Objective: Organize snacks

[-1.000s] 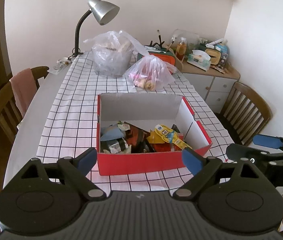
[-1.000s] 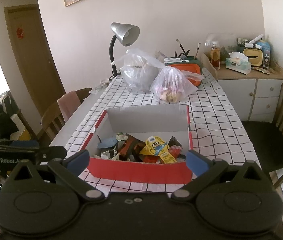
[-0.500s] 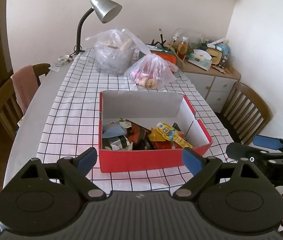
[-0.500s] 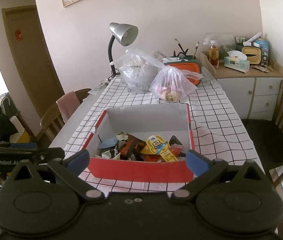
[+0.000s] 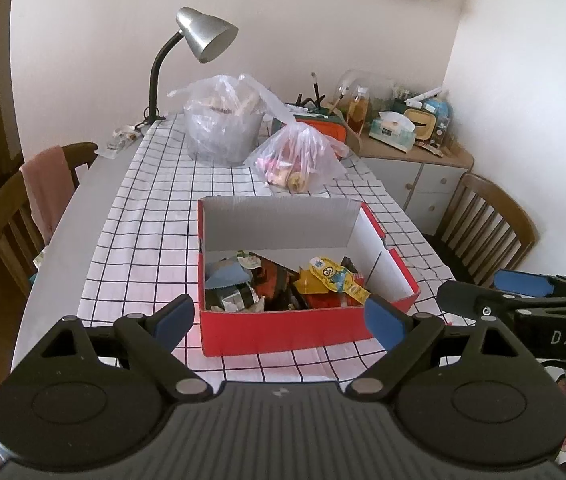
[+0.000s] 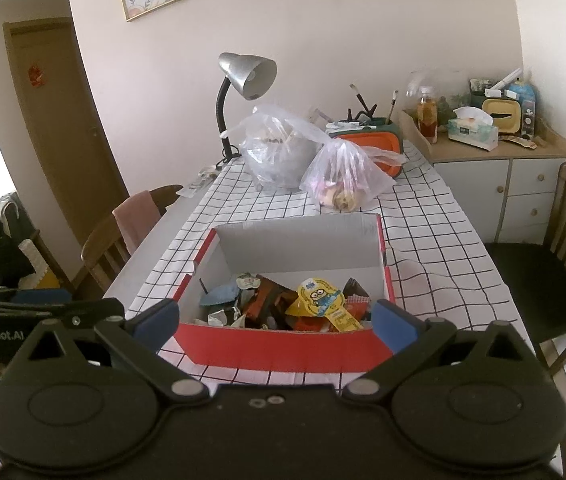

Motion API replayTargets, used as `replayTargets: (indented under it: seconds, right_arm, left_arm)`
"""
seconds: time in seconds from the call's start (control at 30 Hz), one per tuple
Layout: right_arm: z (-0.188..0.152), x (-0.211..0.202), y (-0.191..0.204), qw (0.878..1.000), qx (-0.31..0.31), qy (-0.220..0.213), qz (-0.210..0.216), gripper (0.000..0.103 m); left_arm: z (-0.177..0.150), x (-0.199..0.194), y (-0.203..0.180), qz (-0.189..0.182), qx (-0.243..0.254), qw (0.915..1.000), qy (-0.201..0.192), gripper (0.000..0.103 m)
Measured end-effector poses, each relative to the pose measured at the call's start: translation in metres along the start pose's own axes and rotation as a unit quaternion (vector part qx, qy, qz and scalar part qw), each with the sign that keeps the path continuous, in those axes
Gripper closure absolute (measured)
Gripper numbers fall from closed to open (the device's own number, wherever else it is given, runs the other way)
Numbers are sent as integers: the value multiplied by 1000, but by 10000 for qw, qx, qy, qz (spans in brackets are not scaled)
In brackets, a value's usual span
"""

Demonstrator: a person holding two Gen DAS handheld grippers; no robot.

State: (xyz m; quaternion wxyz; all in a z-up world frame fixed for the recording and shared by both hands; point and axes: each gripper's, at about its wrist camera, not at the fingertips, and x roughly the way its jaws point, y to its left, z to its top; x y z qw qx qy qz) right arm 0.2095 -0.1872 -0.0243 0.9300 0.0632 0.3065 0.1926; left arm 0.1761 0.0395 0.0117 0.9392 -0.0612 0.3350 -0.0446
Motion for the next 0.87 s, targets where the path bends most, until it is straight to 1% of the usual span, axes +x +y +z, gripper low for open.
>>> replayTargets:
  seconds: [0.43, 0.67, 0.87]
  right_arm:
    - [-7, -6, 7, 9999, 117, -35, -114, 0]
    - [-14, -9, 7, 9994, 241, 0, -246, 0]
    - [-22, -15, 6, 9986, 348, 42, -388, 0]
  left_arm:
    - [-3, -1, 1, -112, 90, 9999, 20, 11]
    - [-7, 2, 3, -180, 104, 9997, 138, 11]
    - [-12, -1, 3, -263, 145, 9994, 145, 11]
